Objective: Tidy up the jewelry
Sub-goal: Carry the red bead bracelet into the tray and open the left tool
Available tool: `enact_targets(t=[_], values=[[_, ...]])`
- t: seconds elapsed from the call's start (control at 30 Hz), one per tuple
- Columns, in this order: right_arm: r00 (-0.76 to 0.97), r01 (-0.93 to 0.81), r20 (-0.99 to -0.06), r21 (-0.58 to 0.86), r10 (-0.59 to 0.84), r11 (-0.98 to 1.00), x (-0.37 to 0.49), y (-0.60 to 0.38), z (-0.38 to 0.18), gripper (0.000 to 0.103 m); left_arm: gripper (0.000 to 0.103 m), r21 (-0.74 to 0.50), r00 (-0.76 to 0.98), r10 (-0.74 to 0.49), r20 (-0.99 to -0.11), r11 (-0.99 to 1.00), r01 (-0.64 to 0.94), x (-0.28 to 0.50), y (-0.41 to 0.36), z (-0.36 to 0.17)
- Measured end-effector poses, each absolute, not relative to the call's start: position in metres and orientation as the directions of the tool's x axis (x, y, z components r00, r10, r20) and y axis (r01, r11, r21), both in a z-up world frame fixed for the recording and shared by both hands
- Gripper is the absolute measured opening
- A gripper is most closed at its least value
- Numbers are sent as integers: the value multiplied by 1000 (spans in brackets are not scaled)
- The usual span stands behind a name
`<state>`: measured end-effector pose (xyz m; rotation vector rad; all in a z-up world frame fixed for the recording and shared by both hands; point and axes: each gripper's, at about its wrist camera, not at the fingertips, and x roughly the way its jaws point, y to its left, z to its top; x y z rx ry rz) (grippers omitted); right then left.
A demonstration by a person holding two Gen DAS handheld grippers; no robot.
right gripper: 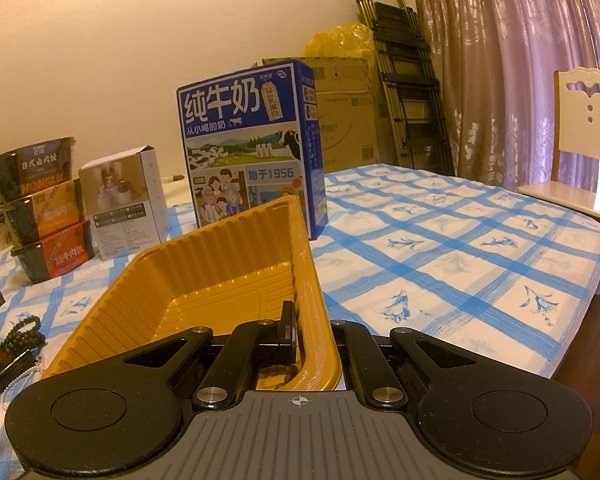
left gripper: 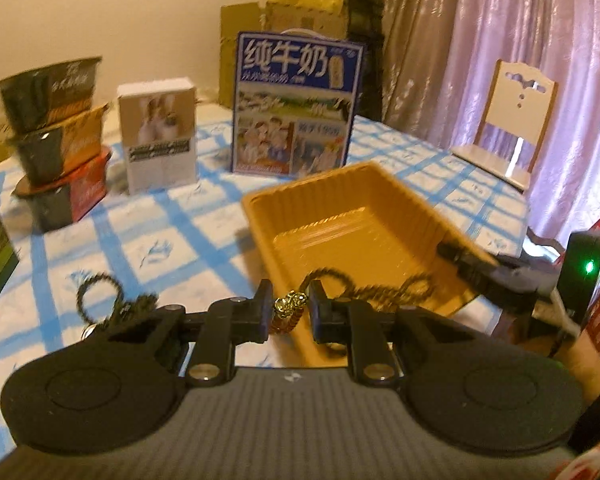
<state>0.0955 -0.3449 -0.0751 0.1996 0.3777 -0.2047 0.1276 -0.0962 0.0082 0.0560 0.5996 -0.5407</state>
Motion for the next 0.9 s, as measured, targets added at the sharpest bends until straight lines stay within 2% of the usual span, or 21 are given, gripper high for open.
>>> enact_targets(t=[0.37, 0.73, 0.77, 0.9], values=[[910, 232, -382, 152, -160, 961, 97, -344, -72, 4, 17, -179, 634, -591, -499, 786, 592, 159, -155, 15], [910, 232, -382, 152, -160, 961, 97, -344, -72, 4, 17, -214, 587, -576, -569, 792, 571, 189, -203, -21], [910, 232, -382, 151, -160, 961, 97, -344, -72, 4, 17, -214, 590, -573, -569, 796, 566, 190, -203, -21], [910, 232, -382, 152, -160, 961, 97, -344, -72, 4, 32, -219, 608, -566, -556, 806, 550, 190, -191, -18]])
